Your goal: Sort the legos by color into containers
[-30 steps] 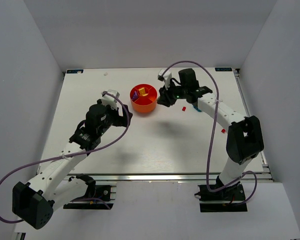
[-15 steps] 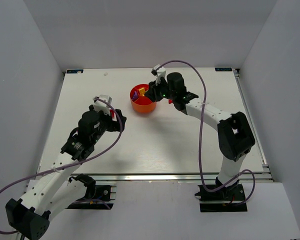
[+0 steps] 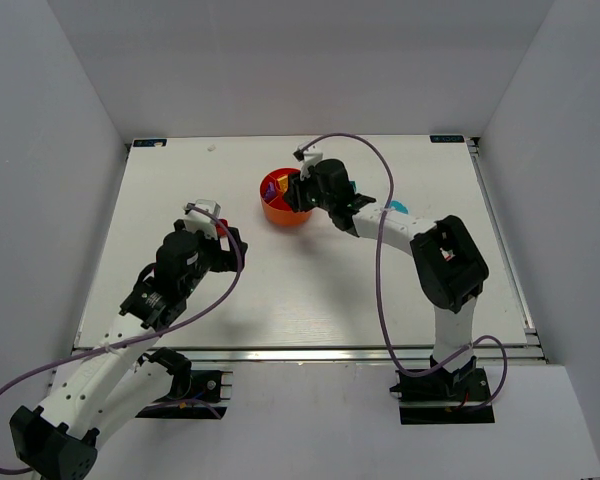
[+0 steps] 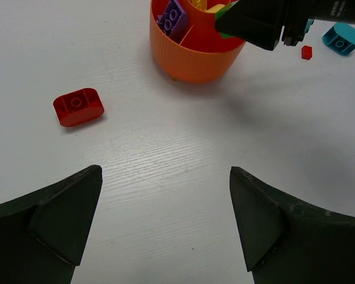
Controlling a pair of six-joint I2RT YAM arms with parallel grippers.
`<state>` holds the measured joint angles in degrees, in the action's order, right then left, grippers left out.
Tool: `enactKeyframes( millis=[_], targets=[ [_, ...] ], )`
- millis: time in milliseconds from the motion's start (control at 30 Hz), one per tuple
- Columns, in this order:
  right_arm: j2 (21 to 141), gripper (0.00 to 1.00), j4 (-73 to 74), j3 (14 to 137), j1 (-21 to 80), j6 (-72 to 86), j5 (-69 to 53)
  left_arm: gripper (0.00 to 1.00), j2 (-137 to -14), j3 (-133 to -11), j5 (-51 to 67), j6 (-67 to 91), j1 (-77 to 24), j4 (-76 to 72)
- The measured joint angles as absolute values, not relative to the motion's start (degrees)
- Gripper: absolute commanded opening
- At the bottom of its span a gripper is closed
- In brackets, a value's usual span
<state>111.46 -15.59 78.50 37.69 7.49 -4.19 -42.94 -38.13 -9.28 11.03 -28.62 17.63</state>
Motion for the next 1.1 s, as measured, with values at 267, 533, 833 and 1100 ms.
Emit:
enactKeyframes(
  millis=[267,533,833,1100],
  targets=[
    [112.88,0.19,-15.64,78.5,38.57,8.82,-0.16,0.98,-42.57,-38.13,-9.28,11.03,-28.62,17.61],
    [114.3,0.47,-15.62,78.54,39.05,10.0,1.15,0.98,-41.67,-38.13,-9.28,11.03,-28.62,17.61],
    [114.41,0.66,-15.53,78.74,39.07,10.48,1.15,0.98,-41.6,-38.13,-9.23,11.03,-28.62,17.61],
    [111.7,0.53,-12.01,78.87,38.96,11.81,-0.69,0.96,-41.36,-38.09,-8.51,11.03,-28.62,17.54]
  ],
)
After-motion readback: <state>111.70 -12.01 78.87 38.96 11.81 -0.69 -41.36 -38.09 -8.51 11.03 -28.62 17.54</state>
